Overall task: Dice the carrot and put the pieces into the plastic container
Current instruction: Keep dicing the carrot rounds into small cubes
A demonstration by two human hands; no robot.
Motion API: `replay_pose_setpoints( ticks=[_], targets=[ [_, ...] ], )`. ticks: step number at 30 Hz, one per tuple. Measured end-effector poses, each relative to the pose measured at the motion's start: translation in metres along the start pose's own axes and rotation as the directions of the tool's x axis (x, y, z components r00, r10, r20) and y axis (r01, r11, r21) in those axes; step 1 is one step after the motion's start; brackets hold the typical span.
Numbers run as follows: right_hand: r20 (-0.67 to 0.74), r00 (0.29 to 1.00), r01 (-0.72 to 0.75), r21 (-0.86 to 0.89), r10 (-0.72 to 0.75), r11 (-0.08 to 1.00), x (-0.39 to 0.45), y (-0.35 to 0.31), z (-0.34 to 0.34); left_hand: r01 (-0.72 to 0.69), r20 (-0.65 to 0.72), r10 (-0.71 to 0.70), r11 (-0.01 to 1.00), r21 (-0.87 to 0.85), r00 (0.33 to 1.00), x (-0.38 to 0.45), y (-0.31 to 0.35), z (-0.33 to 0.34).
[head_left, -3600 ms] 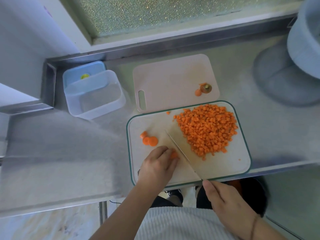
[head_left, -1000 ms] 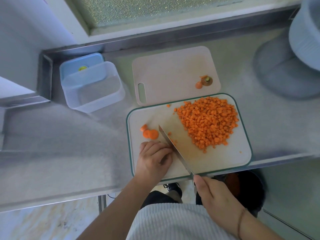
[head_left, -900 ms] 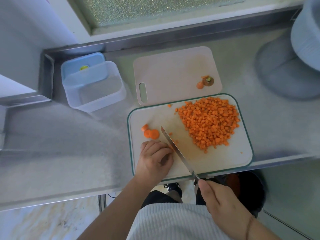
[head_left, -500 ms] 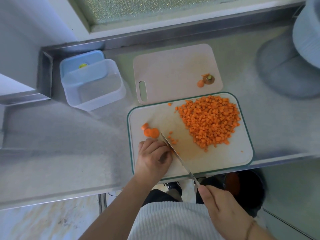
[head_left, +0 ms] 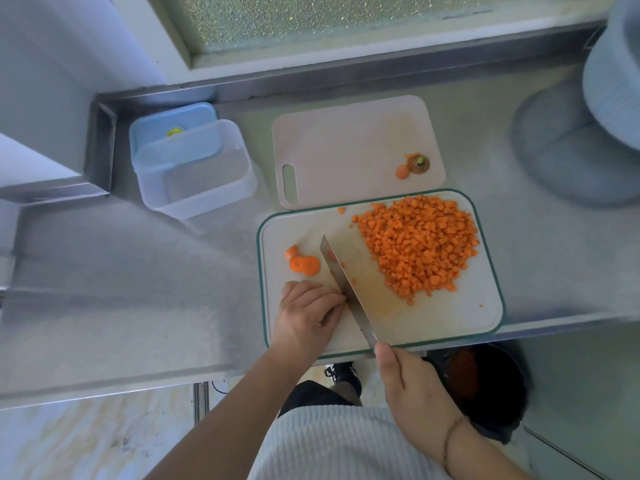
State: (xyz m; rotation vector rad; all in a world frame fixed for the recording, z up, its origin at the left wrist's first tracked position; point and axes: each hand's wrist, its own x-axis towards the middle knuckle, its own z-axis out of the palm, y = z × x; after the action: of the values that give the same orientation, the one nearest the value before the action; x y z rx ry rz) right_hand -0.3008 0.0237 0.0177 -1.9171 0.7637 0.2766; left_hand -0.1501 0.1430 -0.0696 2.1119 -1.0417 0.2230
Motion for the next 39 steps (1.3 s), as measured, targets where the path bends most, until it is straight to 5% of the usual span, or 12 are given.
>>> replay_pose_setpoints(
  ticks=[12,18,22,32,36,39],
  targets=[
    [-0.037,0.999,-0.01,0.029,0.011,1.0,0.013,-0.007,0.002,0.053,-0.001,-0.053,0.998,0.035,0.999,0.002,0.004,0.002],
    [0.171,0.974,-0.201,0.374,0.145,0.905,0.0,-0.012,-0.014,0.189,-0.082,-0.196,0.978,-0.091,0.977,-0.007,0.005,-0.017],
    [0.26,0.952,-0.258,0.399,0.162,0.88,0.001,-0.013,-0.01,0.301,-0.114,-0.327,0.933,-0.195,0.938,-0.01,0.006,-0.019],
    [0.258,0.927,-0.362,0.431,0.272,0.827,0.028,-0.005,-0.05,0.247,-0.033,-0.254,0.958,-0.148,0.967,-0.008,0.005,-0.016],
    [0.239,0.957,-0.238,0.321,0.164,0.917,0.029,-0.01,-0.062,0.279,-0.095,-0.295,0.948,-0.157,0.951,0.003,0.014,-0.023],
    [0.062,0.99,0.137,-0.19,-0.128,0.972,0.027,-0.002,-0.068,0.328,-0.094,-0.35,0.925,-0.191,0.932,0.021,0.021,-0.026]
  ],
)
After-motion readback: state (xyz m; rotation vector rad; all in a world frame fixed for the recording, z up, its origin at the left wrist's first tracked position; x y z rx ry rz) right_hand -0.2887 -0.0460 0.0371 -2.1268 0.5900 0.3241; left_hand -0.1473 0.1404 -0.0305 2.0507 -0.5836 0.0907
